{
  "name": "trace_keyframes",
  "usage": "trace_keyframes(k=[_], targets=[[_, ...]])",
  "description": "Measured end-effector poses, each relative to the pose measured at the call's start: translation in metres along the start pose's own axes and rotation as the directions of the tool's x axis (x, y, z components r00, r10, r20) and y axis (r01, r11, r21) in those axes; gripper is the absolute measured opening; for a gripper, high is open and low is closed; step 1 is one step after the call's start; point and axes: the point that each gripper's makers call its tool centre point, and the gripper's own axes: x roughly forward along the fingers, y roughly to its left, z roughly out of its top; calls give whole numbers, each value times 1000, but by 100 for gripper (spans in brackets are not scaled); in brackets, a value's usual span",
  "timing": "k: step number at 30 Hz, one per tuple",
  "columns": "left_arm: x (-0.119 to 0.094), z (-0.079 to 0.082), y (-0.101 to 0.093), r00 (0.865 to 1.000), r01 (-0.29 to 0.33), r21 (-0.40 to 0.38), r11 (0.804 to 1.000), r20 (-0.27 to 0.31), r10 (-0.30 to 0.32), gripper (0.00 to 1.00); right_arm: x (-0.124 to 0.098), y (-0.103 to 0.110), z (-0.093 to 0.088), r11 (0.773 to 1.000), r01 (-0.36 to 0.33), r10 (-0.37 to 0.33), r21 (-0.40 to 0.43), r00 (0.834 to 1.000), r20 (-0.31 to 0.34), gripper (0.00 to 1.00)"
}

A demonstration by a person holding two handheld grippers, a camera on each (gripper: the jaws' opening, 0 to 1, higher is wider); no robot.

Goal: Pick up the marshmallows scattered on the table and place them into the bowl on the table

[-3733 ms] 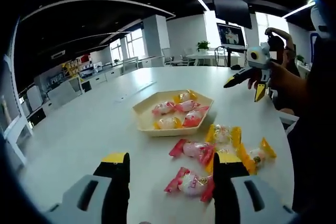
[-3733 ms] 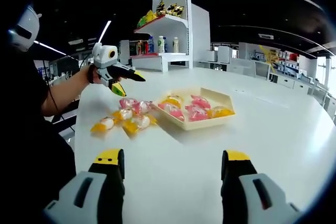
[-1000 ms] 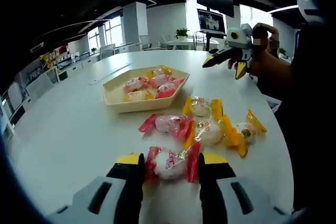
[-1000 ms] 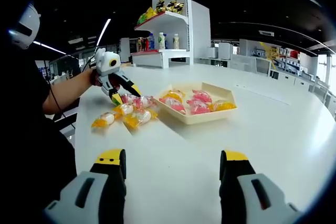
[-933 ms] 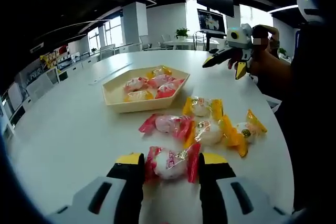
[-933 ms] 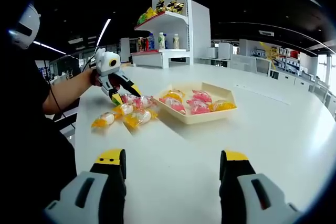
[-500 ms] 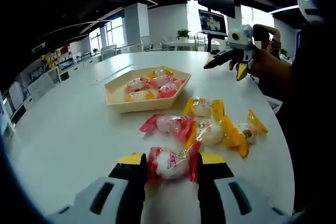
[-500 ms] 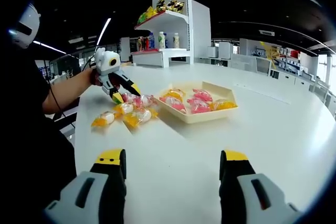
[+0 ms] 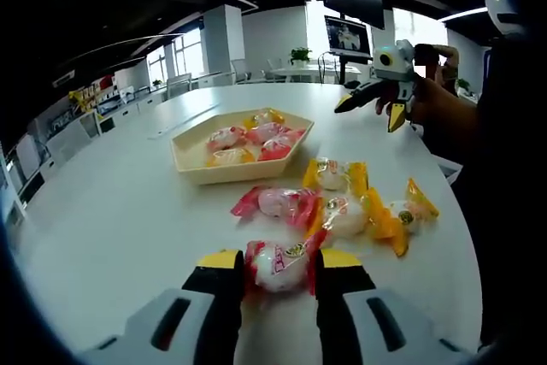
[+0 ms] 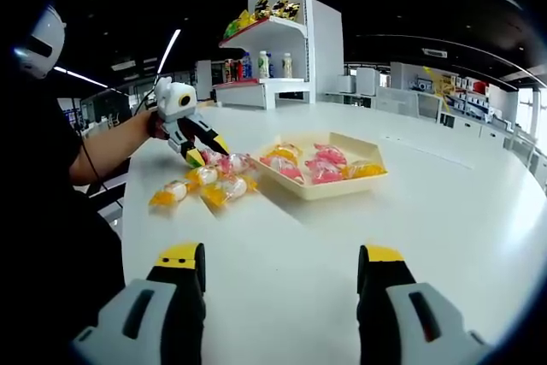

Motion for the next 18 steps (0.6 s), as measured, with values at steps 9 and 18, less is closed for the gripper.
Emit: trace_keyframes(k=[9, 18], targets=[[-2, 0, 4, 1000, -14, -8, 1000, 7, 14, 30, 1, -1, 2, 1000, -2, 2, -3, 1000, -1, 72], [-3, 1, 3, 1000, -10, -1, 1000, 9, 10, 28, 2, 0, 2, 1000, -6, 5, -7, 1000, -4, 72]])
